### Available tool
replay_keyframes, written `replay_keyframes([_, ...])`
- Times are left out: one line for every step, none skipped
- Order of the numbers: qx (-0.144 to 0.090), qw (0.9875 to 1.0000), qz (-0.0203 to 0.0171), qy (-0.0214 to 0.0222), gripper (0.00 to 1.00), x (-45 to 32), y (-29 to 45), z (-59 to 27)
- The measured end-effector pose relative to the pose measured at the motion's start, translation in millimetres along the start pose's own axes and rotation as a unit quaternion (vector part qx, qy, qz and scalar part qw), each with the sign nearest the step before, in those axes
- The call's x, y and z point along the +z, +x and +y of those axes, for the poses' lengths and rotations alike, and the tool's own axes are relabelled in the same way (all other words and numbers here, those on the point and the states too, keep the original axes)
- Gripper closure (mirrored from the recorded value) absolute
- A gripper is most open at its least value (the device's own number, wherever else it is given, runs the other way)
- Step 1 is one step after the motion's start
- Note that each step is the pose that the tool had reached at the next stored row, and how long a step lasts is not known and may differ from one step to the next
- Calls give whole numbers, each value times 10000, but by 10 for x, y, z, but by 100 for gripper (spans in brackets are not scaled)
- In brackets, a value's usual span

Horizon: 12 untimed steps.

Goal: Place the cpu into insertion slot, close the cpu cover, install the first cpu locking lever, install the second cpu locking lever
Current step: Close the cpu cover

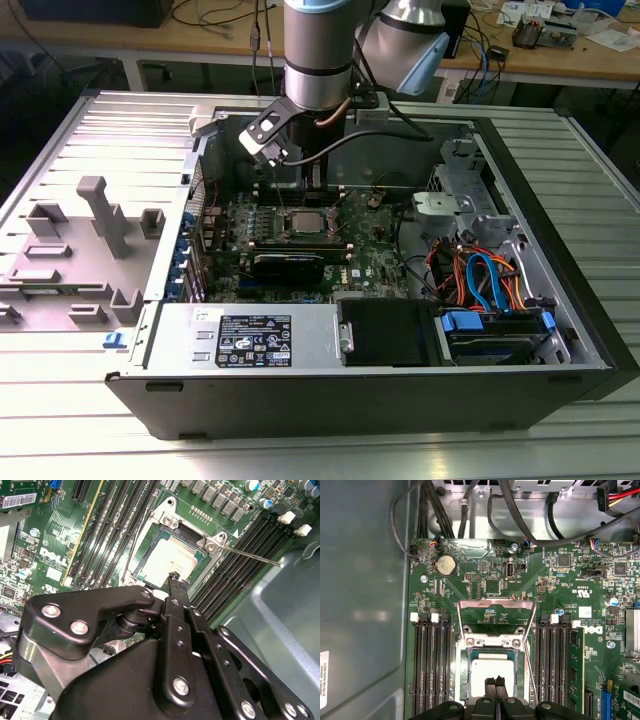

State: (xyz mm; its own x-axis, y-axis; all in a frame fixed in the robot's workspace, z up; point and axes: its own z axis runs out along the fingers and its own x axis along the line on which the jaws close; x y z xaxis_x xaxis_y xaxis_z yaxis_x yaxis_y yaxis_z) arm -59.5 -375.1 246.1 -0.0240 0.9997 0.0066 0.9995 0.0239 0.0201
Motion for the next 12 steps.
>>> replay_keyframes([0, 10000, 0, 0, 89, -4, 0, 0])
replay_keyframes([0, 10000, 0, 0, 89, -9, 0, 0])
replay_keyframes([0, 10000, 0, 0, 89, -15, 0, 0])
replay_keyframes([0, 10000, 0, 0, 89, -18, 0, 0])
replay_keyframes([0, 10000, 0, 0, 89, -24, 0, 0])
replay_keyframes([0, 10000, 0, 0, 89, -32, 0, 1])
replay_keyframes([0, 10000, 0, 0, 89, -39, 0, 1])
replay_keyframes([0, 10000, 0, 0, 89, -44, 0, 1])
replay_keyframes([0, 10000, 0, 0, 89, -49, 0, 1])
replay_keyframes([0, 10000, 0, 0, 89, -57, 0, 1])
replay_keyframes([0, 10000, 0, 0, 89, -62, 0, 1])
replay_keyframes([0, 10000, 0, 0, 89, -72, 1, 1])
